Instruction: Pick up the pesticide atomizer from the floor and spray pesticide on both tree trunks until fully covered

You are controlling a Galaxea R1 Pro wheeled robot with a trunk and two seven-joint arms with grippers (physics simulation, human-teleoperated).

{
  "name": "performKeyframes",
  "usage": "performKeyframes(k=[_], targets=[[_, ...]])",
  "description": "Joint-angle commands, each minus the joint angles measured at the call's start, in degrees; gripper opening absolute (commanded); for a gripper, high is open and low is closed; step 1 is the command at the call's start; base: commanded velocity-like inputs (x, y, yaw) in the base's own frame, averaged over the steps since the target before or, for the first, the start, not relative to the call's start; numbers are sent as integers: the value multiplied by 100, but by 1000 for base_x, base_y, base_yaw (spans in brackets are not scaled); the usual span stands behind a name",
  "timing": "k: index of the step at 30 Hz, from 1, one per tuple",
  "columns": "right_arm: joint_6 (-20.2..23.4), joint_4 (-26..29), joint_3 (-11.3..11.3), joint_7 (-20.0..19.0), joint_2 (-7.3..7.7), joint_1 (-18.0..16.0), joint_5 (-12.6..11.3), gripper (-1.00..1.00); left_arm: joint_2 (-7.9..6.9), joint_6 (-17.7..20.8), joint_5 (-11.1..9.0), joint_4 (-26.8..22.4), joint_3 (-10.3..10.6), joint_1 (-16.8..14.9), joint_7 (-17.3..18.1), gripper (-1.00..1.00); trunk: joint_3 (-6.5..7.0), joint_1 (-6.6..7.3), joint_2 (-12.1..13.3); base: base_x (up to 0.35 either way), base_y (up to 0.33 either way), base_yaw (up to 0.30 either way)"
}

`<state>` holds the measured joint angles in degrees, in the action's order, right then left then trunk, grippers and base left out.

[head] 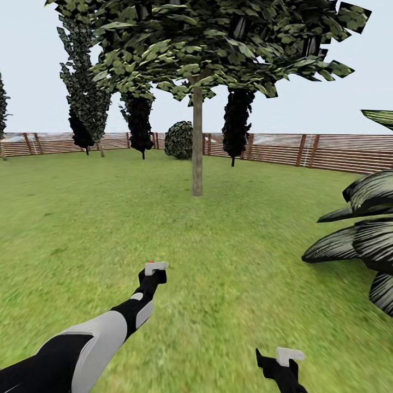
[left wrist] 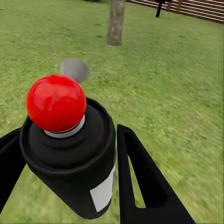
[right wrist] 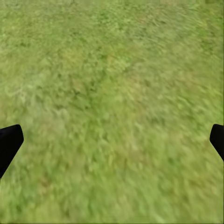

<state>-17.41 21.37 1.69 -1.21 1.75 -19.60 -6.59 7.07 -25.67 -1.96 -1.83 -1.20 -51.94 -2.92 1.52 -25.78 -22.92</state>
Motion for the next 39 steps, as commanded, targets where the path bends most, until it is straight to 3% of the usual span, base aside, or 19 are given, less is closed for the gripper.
performKeyframes(k=[1, 39], targets=[[0, -25, 1, -1, 0, 0, 0, 100, 2, 0, 2, -1, 5, 0, 2, -100, 0, 0, 0, 350, 12, 0], [1, -150, 7, 3, 10, 0, 0, 100, 4, 0, 2, 7, -3, 0, 11, -100, 0, 0, 0, 350, 1, 0]])
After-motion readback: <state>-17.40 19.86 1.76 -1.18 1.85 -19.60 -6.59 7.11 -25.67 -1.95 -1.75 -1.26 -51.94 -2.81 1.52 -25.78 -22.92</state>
